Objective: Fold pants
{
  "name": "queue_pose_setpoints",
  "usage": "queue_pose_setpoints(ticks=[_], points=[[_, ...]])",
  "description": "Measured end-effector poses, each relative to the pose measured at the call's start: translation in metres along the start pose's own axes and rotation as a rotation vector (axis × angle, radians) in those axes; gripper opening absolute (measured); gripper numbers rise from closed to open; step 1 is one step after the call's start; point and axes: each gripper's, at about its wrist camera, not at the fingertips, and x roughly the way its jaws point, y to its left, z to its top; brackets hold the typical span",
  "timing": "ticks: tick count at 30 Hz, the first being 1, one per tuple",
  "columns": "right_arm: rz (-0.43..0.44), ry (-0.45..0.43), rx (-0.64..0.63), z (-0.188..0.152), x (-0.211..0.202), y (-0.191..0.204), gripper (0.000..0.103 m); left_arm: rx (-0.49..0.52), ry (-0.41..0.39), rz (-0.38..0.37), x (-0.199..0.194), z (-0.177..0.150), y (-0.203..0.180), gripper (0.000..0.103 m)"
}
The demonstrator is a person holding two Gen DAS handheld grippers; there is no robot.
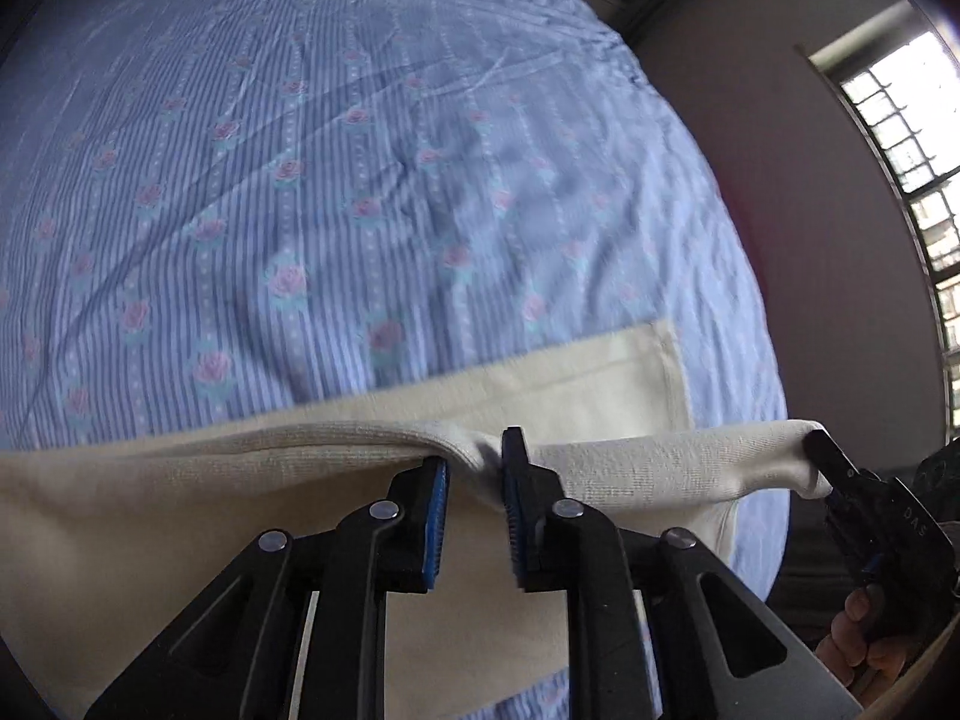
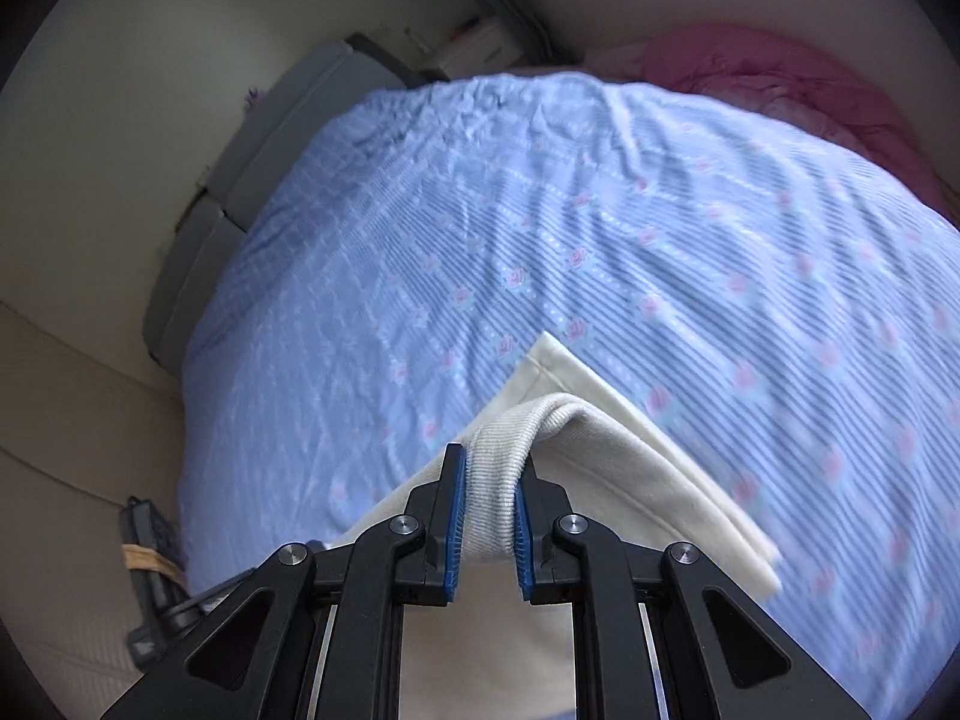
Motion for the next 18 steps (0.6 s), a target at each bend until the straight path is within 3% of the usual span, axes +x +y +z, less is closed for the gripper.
queue_pose_setpoints(ticks=[1, 3, 4, 5, 9, 11, 14, 18], points=[[-0.005, 0.01, -0.006, 0.006, 0.009, -0.001, 0.015, -0.006, 0.014, 0.008, 0.005, 0.007, 0.001, 0.026], [-0.024, 0.034, -0.018, 0.018, 0.033, -0.001, 0.015, -0.007, 0.01, 0.007, 0.007, 0.015, 0.002, 0.047], [-0.038, 0.045, -0.023, 0.022, 0.042, -0.002, 0.015, -0.004, -0.01, 0.015, 0.007, 0.015, 0.002, 0.069], [-0.061, 0.057, -0.017, 0.027, 0.051, -0.004, 0.016, 0.003, -0.034, 0.037, 0.002, 0.016, 0.002, 0.082], [-0.15, 0.057, -0.005, 0.038, 0.057, -0.016, 0.021, 0.071, -0.046, 0.08, -0.009, 0.021, 0.005, 0.082], [-0.183, -0.005, -0.03, 0.039, 0.035, -0.022, 0.042, 0.117, -0.057, 0.102, -0.016, 0.012, 0.007, 0.082], [-0.239, -0.06, -0.109, 0.027, -0.004, -0.033, 0.043, 0.227, -0.084, 0.188, -0.024, -0.018, 0.002, 0.083], [-0.308, 0.03, -0.167, -0.01, -0.031, -0.057, 0.043, 0.335, -0.054, 0.271, -0.025, -0.075, -0.006, 0.083]])
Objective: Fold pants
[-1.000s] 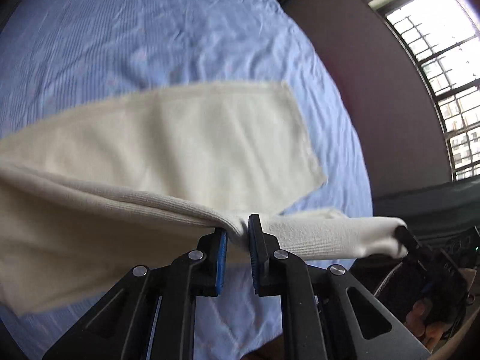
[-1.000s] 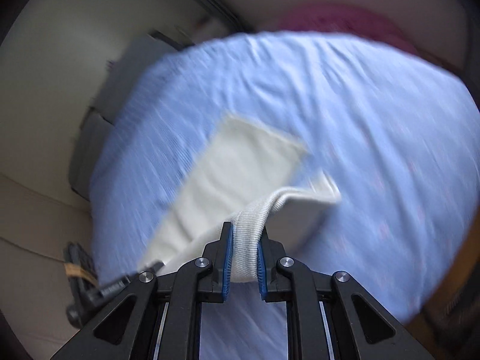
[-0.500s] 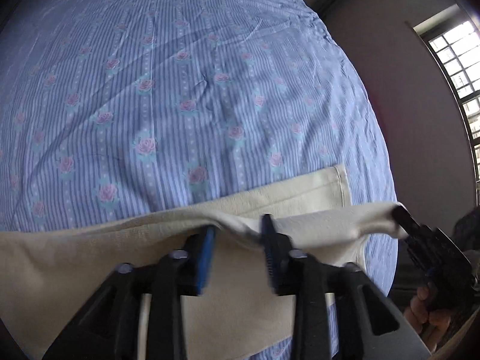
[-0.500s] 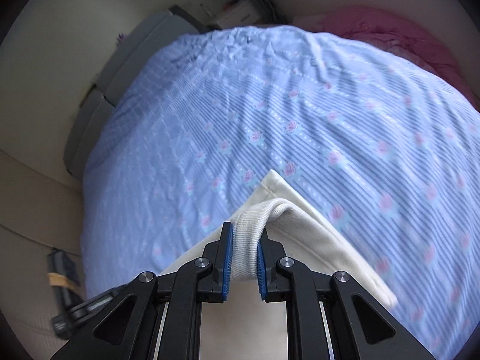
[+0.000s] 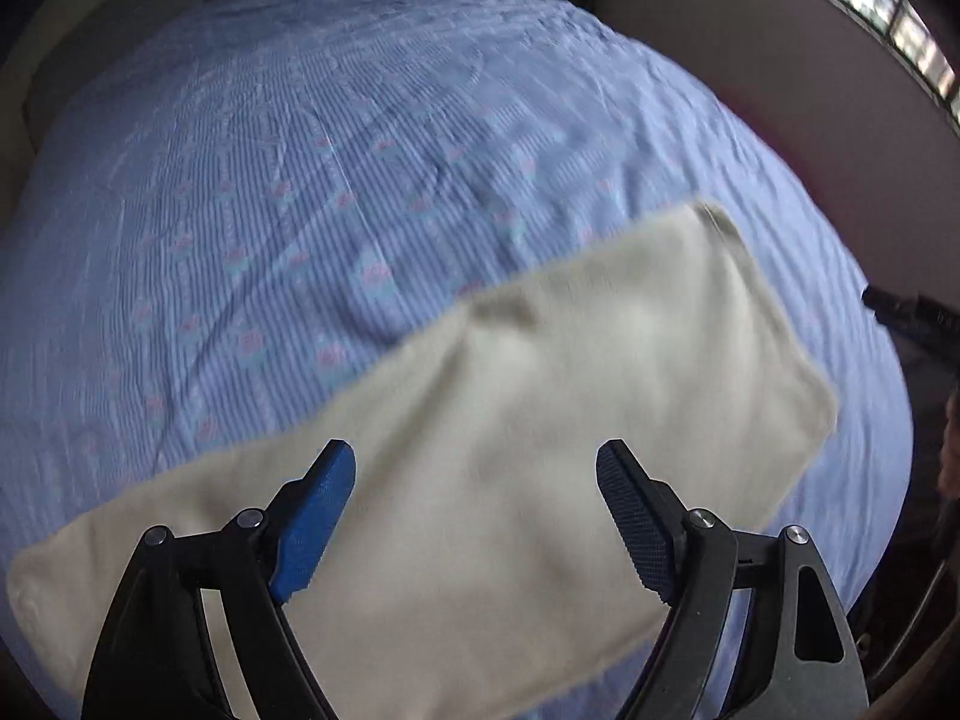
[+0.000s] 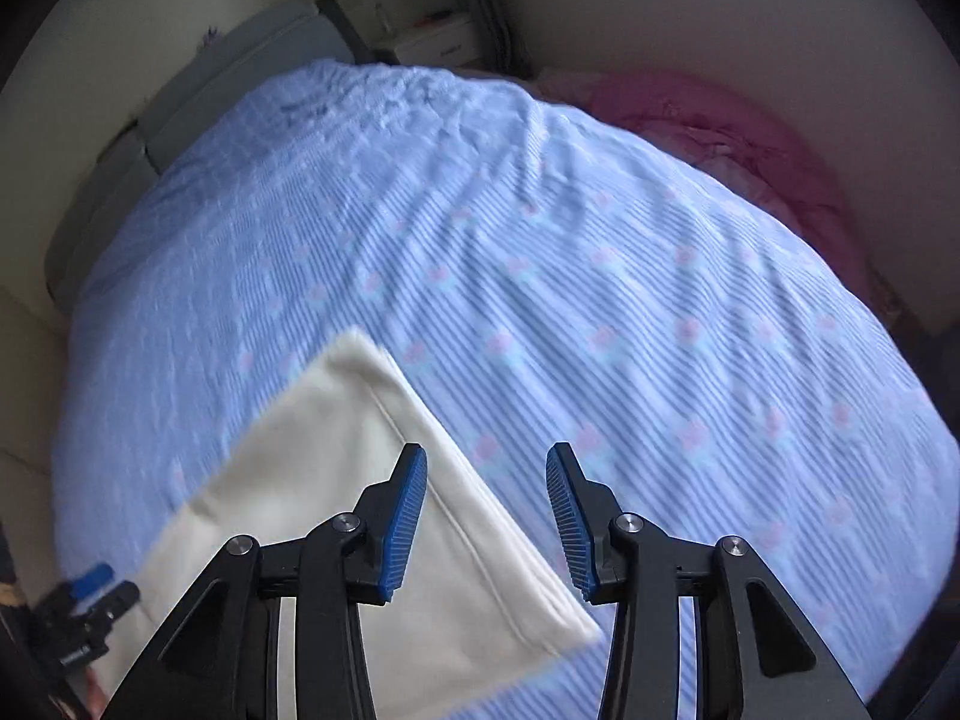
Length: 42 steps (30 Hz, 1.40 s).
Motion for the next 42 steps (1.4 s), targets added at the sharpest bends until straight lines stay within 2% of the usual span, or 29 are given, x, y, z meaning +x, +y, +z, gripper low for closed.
queue_pose_setpoints(ticks=[3, 6, 10, 15, 19, 24, 28, 32, 35, 39, 42], points=[[-0.012, 0.096, -0.001, -0.036, -0.005, -0.011, 0.043, -0.008, 0.08, -0.001, -0.001, -0.044, -0.013, 0.082], [-0.03, 0.147, -0.036, -0.068, -0.017, -0.009, 0.043, -0.067, 0.139, 0.012, -0.012, -0.085, -0.014, 0.082], [0.038, 0.223, -0.11, -0.113, -0.041, 0.016, 0.043, -0.194, 0.176, 0.054, -0.042, -0.134, 0.006, 0.082], [0.182, 0.28, -0.335, -0.157, -0.067, 0.086, 0.043, -0.385, 0.15, 0.157, -0.094, -0.196, 0.057, 0.083], [0.297, 0.304, -0.503, -0.196, -0.084, 0.154, 0.043, -0.584, 0.109, 0.217, -0.137, -0.256, 0.105, 0.085], [0.439, 0.335, -0.666, -0.255, -0.105, 0.251, 0.043, -0.743, 0.072, 0.295, -0.175, -0.325, 0.162, 0.086], [0.513, 0.37, -0.775, -0.313, -0.117, 0.321, 0.043, -0.857, 0.04, 0.314, -0.2, -0.376, 0.213, 0.088], [0.542, 0.396, -0.793, -0.364, -0.115, 0.374, 0.043, -0.88, 0.04, 0.289, -0.206, -0.404, 0.262, 0.089], [0.503, 0.425, -0.76, -0.394, -0.098, 0.404, 0.043, -0.818, 0.089, 0.269, -0.2, -0.417, 0.302, 0.089], [0.482, 0.473, -0.726, -0.421, -0.063, 0.434, 0.043, -0.729, 0.094, 0.267, -0.185, -0.42, 0.331, 0.089], [0.434, 0.469, -0.76, -0.435, -0.037, 0.453, 0.043, -0.727, 0.081, 0.23, -0.172, -0.422, 0.342, 0.089]])
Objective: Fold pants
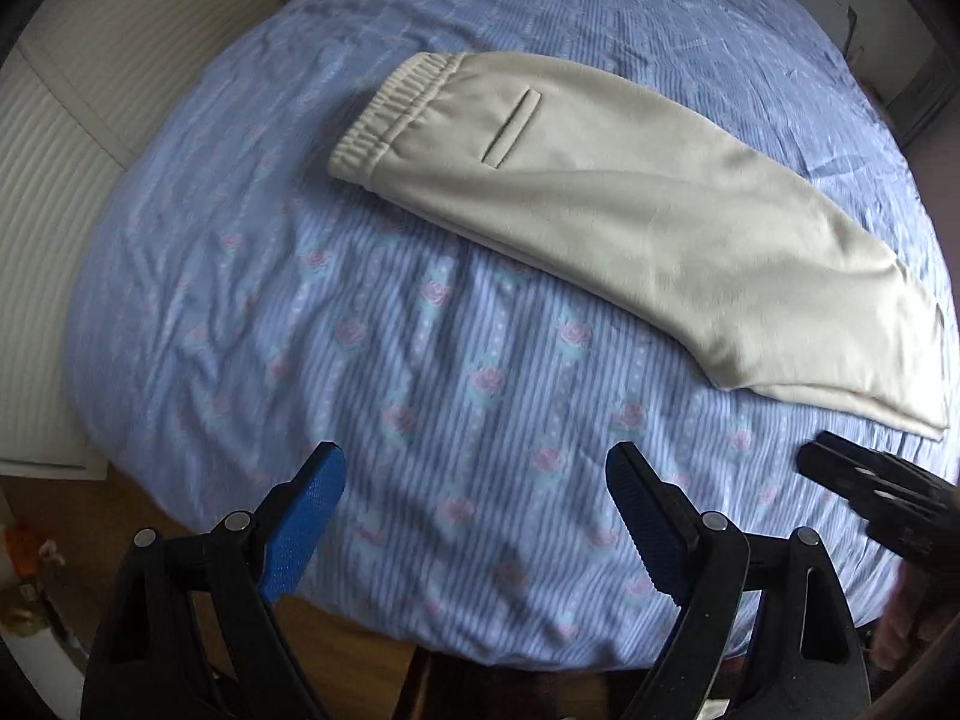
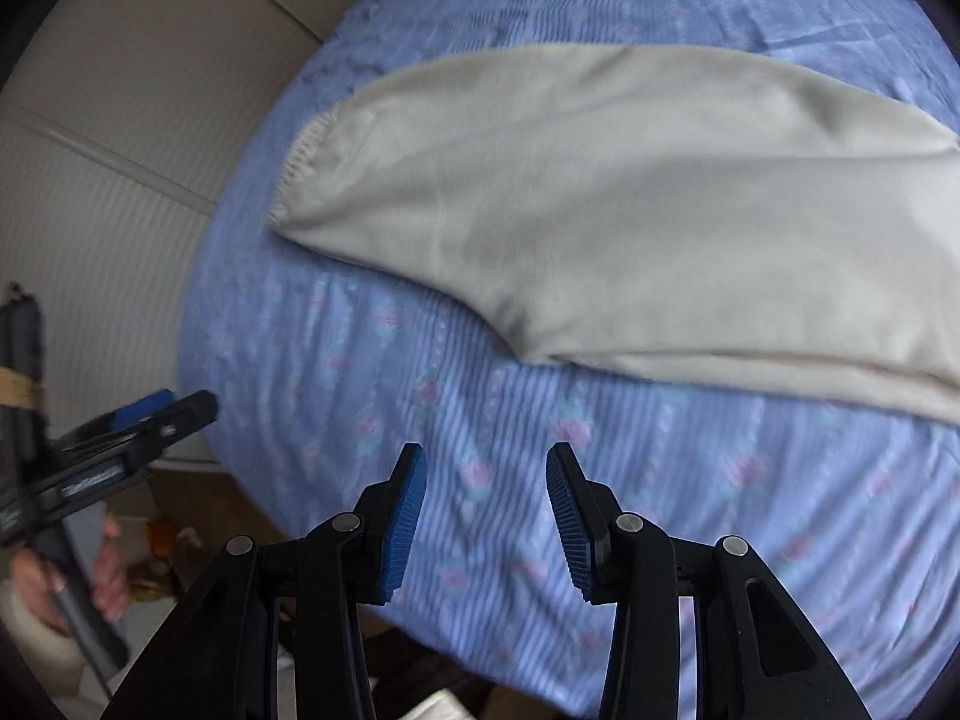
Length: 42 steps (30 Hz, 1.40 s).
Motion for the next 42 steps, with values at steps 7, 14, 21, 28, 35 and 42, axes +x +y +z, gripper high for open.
queue_pose_setpoints(ticks=[7, 14, 21, 28, 35, 42], points=[[-0.069, 0.082, -0.017, 0.024, 0.058, -0.003, 0.043, -0.125, 0.03, -0.092, 0.03, -0.009, 0.0, 0.089], [-0.115, 0.084, -0.163, 0.045, 0.057, 0.007, 0.043, -0.273, 0.048, -0.09, 0.035, -0.038, 0.005, 0.089], [-0.124, 0.076, -0.292, 0.063, 0.06, 0.01, 0.043, -0.387, 0.041, -0.068, 0.025, -0.053, 0.01, 0.089], [-0.16, 0.148, -0.304, 0.066, 0.091, 0.005, 0.044, -0.396, 0.043, -0.046, 0.017, -0.054, 0.008, 0.089], [-0.076, 0.115, -0.464, 0.07, 0.048, 0.04, 0.048, -0.408, 0.051, -0.059, 0.017, -0.052, 0.014, 0.089], [-0.05, 0.211, -0.285, 0.085, 0.082, 0.012, 0.039, -0.401, 0.037, -0.061, 0.012, -0.048, 0.018, 0.089]])
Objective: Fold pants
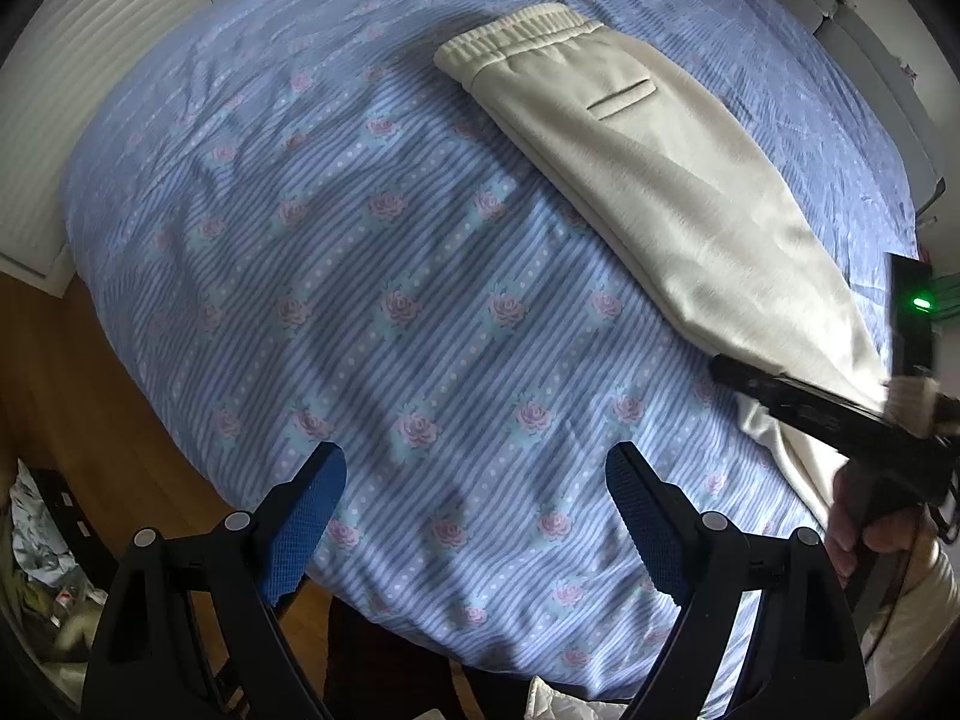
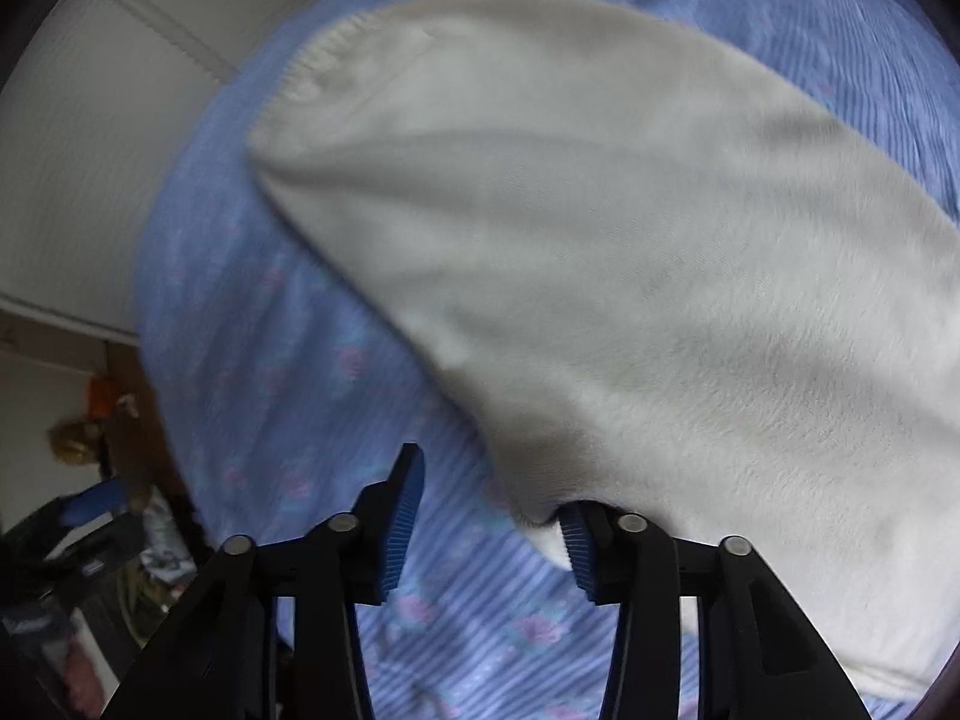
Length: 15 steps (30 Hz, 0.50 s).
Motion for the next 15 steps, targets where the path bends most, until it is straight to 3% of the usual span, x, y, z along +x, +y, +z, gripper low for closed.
queue_pose_setpoints(ticks=[2, 4, 9, 15], points=[[0.005, 0.029, 0.012, -0.005, 0.001, 0.012, 0.04, -0.003, -0.007, -0.002, -0.003, 0.001, 0.001, 0.089], [-0.015, -0.012, -0.015, -0.015, -0.007, 0.026, 0.04, -0.012, -0.017, 0.004, -0.006, -0.001, 0.004, 0.089], [0.062, 0.045, 0.108, -0.021, 0.014, 0.0, 0.041, -0.042, -0.015, 0.024, -0.006, 0.0, 0.011, 0.089], [0.049, -0.003, 0.114, -0.03, -0.021, 0.007, 0.043, -0.061, -0.034, 0.037, -0.005, 0.016, 0.021, 0.089]])
